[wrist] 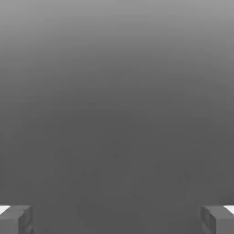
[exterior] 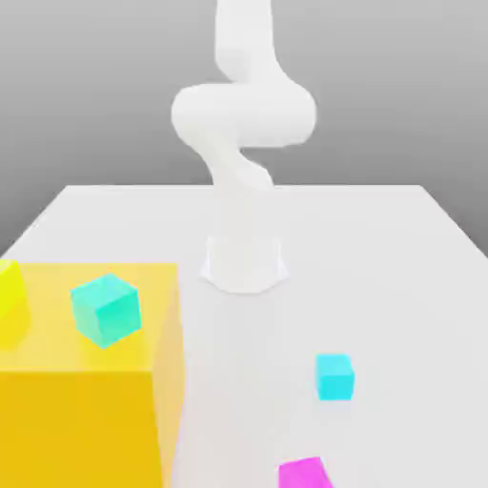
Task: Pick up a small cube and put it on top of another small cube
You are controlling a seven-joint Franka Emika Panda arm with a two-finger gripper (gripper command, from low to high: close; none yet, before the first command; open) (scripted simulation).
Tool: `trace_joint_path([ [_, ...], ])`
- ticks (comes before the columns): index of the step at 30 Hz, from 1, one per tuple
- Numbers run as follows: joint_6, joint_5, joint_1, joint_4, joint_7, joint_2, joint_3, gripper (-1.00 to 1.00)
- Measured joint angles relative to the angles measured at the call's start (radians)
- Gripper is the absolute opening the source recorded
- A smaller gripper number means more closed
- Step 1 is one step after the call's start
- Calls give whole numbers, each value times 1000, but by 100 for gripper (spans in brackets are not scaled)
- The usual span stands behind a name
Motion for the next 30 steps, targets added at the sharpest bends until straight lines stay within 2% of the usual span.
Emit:
trace_joint_path([
  [30, 374, -36, 82, -11, -84, 1094, 38, 0],
])
